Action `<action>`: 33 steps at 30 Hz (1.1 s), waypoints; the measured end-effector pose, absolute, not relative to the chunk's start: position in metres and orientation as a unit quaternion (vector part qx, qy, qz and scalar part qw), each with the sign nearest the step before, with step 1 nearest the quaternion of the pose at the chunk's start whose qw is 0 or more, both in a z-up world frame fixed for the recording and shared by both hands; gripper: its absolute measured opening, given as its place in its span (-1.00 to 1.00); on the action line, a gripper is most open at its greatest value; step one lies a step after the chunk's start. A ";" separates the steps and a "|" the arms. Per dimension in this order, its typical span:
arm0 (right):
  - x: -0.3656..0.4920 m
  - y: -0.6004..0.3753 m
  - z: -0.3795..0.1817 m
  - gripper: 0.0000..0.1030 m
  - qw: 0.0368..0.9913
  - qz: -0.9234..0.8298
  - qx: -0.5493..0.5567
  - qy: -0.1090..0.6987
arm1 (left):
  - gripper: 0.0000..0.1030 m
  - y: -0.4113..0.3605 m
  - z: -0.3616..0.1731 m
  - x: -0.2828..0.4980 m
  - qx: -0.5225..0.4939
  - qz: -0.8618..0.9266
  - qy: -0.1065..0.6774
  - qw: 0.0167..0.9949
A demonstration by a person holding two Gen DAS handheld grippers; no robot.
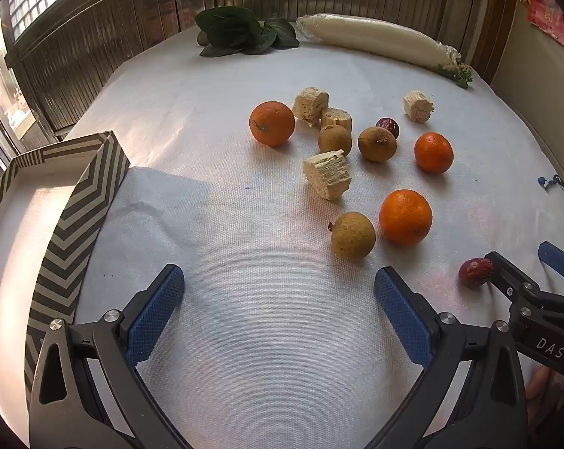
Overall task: Organize fruits
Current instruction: 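Move both tools toward the fruit cluster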
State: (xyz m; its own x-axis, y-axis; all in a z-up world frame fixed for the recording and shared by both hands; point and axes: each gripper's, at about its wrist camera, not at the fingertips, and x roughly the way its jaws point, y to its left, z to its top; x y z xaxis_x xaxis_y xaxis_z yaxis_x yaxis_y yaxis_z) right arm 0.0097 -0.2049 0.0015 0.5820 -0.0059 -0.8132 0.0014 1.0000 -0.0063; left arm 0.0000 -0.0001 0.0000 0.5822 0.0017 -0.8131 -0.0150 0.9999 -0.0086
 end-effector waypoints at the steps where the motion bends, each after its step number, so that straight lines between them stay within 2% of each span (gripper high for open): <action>1: 0.010 -0.205 0.002 1.00 0.889 -0.002 -0.002 0.457 | 0.99 0.000 0.000 0.000 -0.009 0.004 0.457 0.889; 8: -0.007 -0.214 0.017 0.99 0.888 0.002 -0.004 0.459 | 0.99 0.000 0.008 -0.002 0.008 0.000 0.483 0.876; 20: -0.039 -0.184 0.087 0.99 0.912 0.039 -0.013 0.409 | 0.99 0.020 0.075 -0.031 0.010 -0.023 0.445 0.895; 33: -0.048 -0.168 0.102 0.99 0.912 0.049 0.000 0.407 | 0.99 0.032 0.095 -0.041 -0.017 -0.015 0.442 0.897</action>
